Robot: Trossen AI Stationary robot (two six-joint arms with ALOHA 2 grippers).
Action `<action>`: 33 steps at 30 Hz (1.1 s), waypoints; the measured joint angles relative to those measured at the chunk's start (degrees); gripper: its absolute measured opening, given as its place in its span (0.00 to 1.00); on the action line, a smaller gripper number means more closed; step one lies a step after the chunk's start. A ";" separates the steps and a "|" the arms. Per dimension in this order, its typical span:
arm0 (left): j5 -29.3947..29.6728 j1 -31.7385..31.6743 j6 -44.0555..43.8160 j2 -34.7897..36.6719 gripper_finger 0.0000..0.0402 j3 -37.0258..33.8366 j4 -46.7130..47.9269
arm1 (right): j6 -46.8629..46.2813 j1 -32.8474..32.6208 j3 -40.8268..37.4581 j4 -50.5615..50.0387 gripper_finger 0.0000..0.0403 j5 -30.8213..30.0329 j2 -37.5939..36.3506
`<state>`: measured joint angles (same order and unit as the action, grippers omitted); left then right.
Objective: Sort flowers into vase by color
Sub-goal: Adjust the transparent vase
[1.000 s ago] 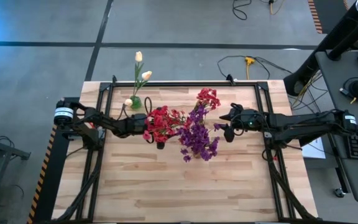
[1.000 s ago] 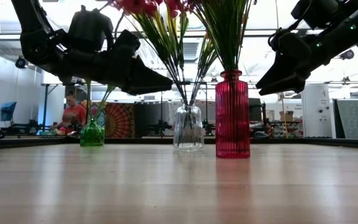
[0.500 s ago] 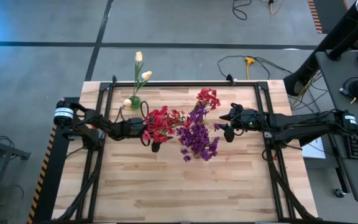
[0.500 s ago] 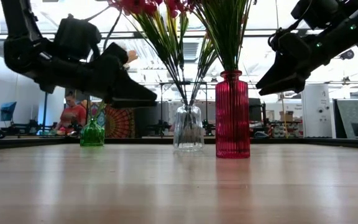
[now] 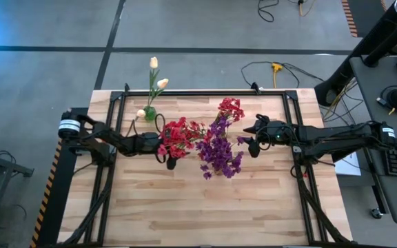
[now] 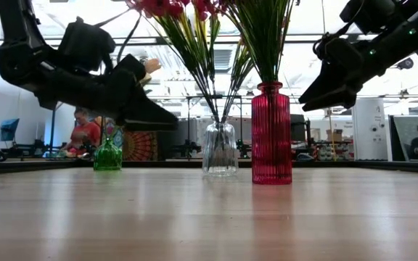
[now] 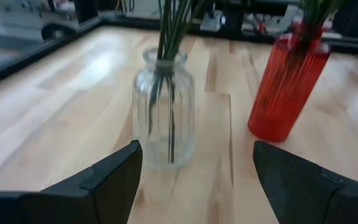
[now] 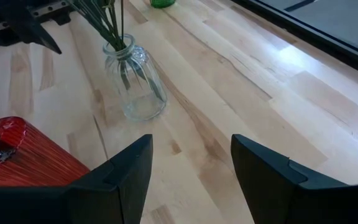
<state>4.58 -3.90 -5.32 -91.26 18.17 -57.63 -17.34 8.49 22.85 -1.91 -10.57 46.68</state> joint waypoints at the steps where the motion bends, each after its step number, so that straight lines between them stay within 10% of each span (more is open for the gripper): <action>1: -0.02 0.00 -0.50 0.46 0.72 0.00 1.51 | -0.11 0.00 0.00 0.00 0.52 0.02 0.00; 33: -15.87 1.49 -11.86 21.28 0.72 0.00 35.68 | -0.70 -0.02 -0.04 -0.83 0.52 0.26 0.04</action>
<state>-11.29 -2.42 -17.18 -69.99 18.17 -21.95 -18.04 8.47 22.81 -2.74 -10.31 46.72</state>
